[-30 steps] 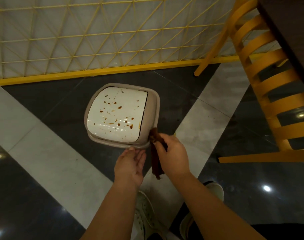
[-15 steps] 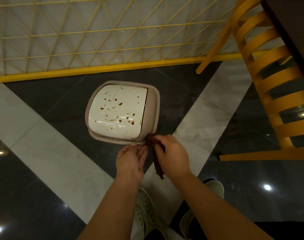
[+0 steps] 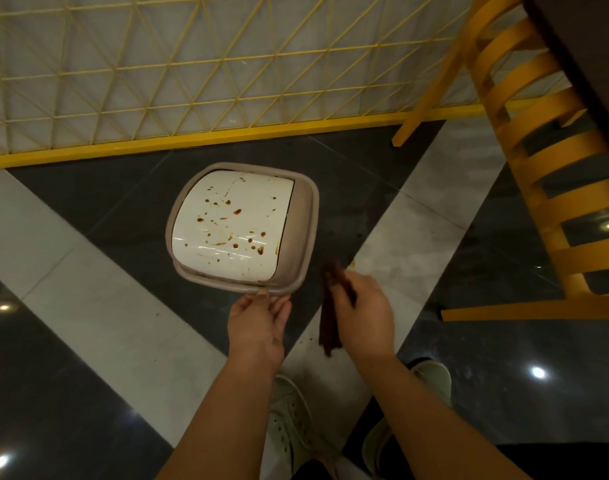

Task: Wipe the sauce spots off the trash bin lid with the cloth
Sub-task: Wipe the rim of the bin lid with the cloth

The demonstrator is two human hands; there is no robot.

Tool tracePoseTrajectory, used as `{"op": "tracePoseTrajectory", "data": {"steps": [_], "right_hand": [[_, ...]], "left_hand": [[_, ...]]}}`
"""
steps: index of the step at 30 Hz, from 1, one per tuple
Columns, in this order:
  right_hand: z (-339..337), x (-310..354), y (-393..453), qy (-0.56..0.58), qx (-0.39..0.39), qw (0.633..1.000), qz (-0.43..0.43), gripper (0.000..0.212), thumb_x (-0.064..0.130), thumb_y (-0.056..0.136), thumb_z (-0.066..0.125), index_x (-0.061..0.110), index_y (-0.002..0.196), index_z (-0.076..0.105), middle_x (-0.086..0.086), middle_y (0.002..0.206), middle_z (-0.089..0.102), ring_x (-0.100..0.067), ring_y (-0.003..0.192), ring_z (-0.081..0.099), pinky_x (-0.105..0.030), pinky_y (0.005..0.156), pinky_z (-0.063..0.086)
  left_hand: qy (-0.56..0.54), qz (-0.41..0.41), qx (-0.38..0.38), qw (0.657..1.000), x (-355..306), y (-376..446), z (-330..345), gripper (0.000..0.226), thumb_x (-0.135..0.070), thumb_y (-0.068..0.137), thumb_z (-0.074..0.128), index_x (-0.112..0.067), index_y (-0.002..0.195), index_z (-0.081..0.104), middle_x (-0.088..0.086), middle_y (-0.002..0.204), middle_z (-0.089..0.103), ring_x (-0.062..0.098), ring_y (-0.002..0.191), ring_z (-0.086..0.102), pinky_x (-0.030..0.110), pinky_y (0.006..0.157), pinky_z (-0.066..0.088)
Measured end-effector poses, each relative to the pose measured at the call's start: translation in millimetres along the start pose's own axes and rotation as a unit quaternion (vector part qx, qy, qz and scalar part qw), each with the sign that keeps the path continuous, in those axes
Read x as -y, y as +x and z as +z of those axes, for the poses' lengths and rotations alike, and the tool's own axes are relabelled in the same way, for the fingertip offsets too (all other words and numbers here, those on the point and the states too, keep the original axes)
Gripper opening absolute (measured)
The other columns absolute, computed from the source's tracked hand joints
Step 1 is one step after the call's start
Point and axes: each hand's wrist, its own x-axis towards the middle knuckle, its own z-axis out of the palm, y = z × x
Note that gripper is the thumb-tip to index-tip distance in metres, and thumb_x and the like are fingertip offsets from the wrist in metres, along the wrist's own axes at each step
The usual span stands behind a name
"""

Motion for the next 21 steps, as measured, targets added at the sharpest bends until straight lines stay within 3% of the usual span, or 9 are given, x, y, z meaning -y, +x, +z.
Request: {"op": "tracePoseTrajectory", "data": {"steps": [2, 5, 7, 11, 14, 17, 21], "right_hand": [[-3.7, 12.1, 1.0, 0.04, -0.043, 0.994, -0.088, 0.025, 0.02, 0.092, 0.055, 0.024, 0.116, 0.062, 0.008, 0.102, 0.058, -0.002, 0.093, 0.055, -0.012, 0.083, 0.043], [0.6, 34.0, -5.0, 0.02, -0.012, 0.977, -0.213, 0.029, 0.028, 0.091, 0.049, 0.02, 0.115, 0.063, 0.002, 0.105, 0.061, -0.005, 0.093, 0.056, -0.011, 0.083, 0.046], [0.7, 41.2, -3.3, 0.002, -0.006, 0.968, -0.251, 0.032, 0.031, 0.09, 0.046, 0.02, 0.114, 0.063, 0.001, 0.105, 0.061, -0.008, 0.09, 0.058, -0.011, 0.08, 0.046], [-7.2, 59.8, 29.4, 0.002, -0.039, 0.973, -0.226, 0.027, 0.02, 0.091, 0.053, 0.021, 0.116, 0.063, 0.001, 0.105, 0.06, -0.009, 0.089, 0.058, -0.017, 0.077, 0.049], [-6.2, 65.5, 35.5, -0.001, -0.051, 0.98, -0.191, 0.026, 0.018, 0.092, 0.054, 0.022, 0.117, 0.062, 0.003, 0.106, 0.059, -0.007, 0.09, 0.058, -0.017, 0.078, 0.049], [-4.4, 49.2, 9.8, -0.02, -0.01, 0.971, -0.237, 0.028, 0.026, 0.091, 0.047, 0.02, 0.113, 0.063, 0.001, 0.104, 0.061, -0.009, 0.088, 0.06, -0.021, 0.077, 0.054], [-0.7, 32.4, -7.7, -0.1, 0.054, 0.943, -0.312, 0.031, 0.031, 0.088, 0.042, 0.024, 0.109, 0.064, 0.0, 0.099, 0.063, -0.014, 0.08, 0.063, -0.022, 0.066, 0.055]], "left_hand": [[0.009, 0.018, 0.001, 1.0, 0.1, 1.2, -0.5, 0.032, -0.005, 0.095, 0.055, -0.006, 0.126, 0.055, 0.016, 0.112, 0.069, 0.022, 0.096, 0.07, 0.028, 0.073, 0.058], [0.028, 0.036, 0.002, 0.999, 1.0, -0.4, 0.6, 0.032, -0.005, 0.095, 0.053, -0.006, 0.127, 0.055, 0.017, 0.113, 0.068, 0.021, 0.09, 0.071, 0.023, 0.061, 0.059], [0.029, 0.043, 0.006, 0.999, 0.4, -2.4, -0.1, 0.033, -0.006, 0.095, 0.053, -0.007, 0.128, 0.053, 0.016, 0.112, 0.068, 0.02, 0.087, 0.071, 0.024, 0.061, 0.059], [0.036, 0.036, 0.018, 0.999, -2.7, -5.3, 0.3, 0.036, -0.001, 0.093, 0.055, -0.007, 0.129, 0.053, 0.016, 0.111, 0.07, 0.022, 0.095, 0.071, 0.03, 0.075, 0.06], [0.034, 0.03, 0.006, 0.999, -4.0, -8.3, 0.9, 0.034, -0.002, 0.093, 0.055, -0.009, 0.126, 0.054, 0.014, 0.109, 0.07, 0.02, 0.093, 0.071, 0.027, 0.072, 0.059], [0.039, 0.033, 0.008, 0.999, -3.6, -9.4, 0.5, 0.035, -0.006, 0.093, 0.057, -0.012, 0.127, 0.054, 0.013, 0.111, 0.07, 0.02, 0.092, 0.071, 0.027, 0.067, 0.06], [0.045, 0.045, -0.002, 0.998, -2.1, -13.3, 2.2, 0.031, -0.009, 0.095, 0.054, -0.015, 0.126, 0.051, 0.013, 0.111, 0.066, 0.024, 0.096, 0.066, 0.032, 0.077, 0.055]]}}
